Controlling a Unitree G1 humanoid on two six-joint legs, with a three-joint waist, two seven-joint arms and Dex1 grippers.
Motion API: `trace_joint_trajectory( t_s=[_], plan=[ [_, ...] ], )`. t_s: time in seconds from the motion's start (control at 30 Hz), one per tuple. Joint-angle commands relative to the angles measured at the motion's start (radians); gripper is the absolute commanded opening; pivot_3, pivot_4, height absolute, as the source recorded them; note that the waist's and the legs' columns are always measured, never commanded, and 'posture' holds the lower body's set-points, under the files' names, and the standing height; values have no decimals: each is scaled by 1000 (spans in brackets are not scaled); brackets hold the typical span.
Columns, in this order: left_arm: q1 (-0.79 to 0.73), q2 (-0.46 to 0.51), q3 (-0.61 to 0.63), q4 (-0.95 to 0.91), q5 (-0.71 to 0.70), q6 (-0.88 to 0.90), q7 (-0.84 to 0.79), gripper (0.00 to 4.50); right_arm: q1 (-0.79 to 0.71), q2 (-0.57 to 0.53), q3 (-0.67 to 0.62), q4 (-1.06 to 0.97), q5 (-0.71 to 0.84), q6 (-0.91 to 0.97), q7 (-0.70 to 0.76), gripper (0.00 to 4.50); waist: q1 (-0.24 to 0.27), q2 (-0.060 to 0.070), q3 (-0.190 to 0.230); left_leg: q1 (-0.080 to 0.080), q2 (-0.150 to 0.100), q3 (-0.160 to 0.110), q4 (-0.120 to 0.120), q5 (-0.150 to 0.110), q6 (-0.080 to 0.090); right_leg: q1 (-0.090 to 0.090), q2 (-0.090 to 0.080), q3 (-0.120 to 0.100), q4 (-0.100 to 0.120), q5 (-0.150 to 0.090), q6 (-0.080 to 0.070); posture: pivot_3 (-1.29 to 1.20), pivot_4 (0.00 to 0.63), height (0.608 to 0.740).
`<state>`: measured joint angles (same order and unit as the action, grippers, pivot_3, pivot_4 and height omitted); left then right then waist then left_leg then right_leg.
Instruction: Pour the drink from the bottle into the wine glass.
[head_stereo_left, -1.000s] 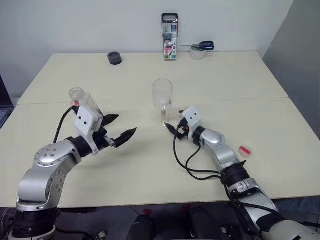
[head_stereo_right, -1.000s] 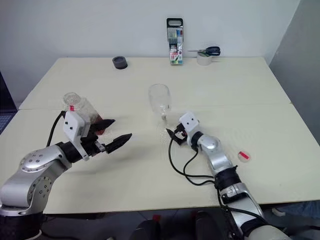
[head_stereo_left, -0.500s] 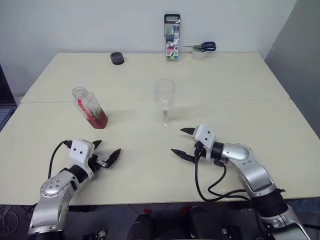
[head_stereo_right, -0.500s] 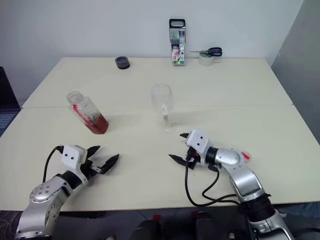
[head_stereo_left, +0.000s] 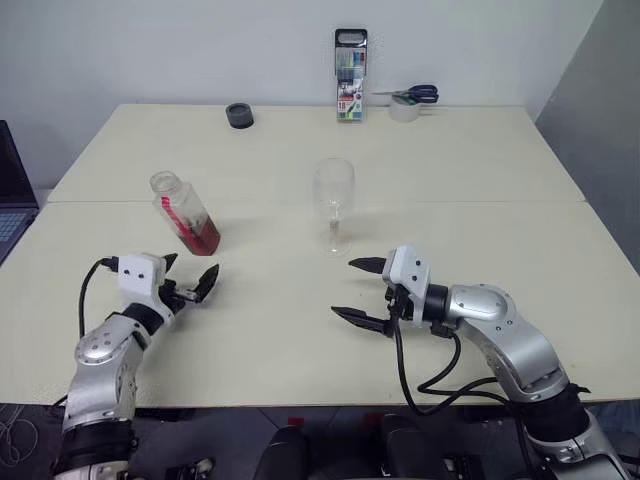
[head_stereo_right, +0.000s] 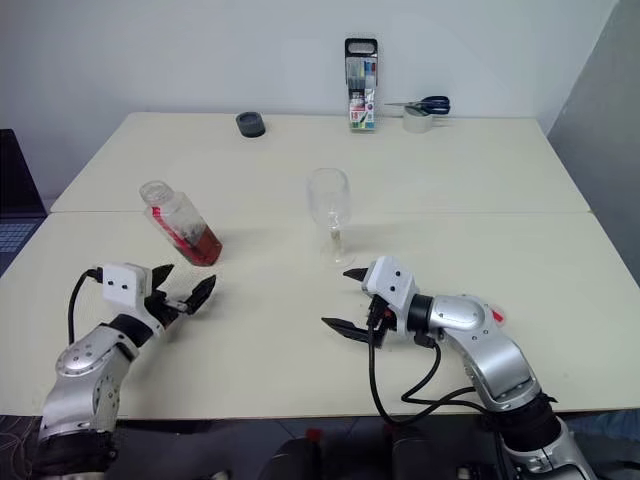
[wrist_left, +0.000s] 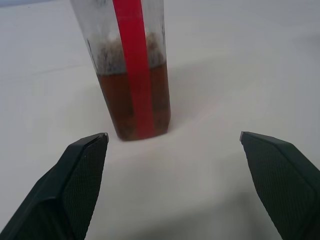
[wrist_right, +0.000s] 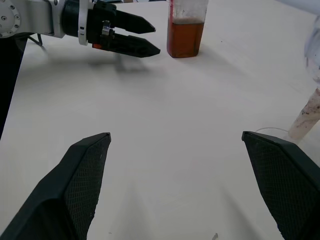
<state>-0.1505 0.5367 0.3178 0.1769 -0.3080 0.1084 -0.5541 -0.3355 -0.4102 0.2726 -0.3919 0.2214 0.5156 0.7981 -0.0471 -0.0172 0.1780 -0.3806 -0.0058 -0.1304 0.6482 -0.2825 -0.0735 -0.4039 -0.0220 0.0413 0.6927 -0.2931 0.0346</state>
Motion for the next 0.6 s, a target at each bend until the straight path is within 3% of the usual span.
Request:
trace_joint_trajectory(
  t_s=[0.03, 0.6],
  plan=[
    [-41, 19, 17, 5, 1, 15, 22, 4500, -22, 4, 0, -53, 16, 0, -9, 4478, 0, 0, 0, 0, 0, 0, 0, 0, 0, 0, 0, 0, 0, 0, 0, 0, 150, 740],
    [-139, 9, 14, -1, 2, 114, 126, 4500, -56, 9, 8, -41, 27, 11, -14, 4478, 0, 0, 0, -1, 0, -1, 0, 1, -1, 0, 0, 0, 0, 0, 0, 0, 150, 740]
  ],
)
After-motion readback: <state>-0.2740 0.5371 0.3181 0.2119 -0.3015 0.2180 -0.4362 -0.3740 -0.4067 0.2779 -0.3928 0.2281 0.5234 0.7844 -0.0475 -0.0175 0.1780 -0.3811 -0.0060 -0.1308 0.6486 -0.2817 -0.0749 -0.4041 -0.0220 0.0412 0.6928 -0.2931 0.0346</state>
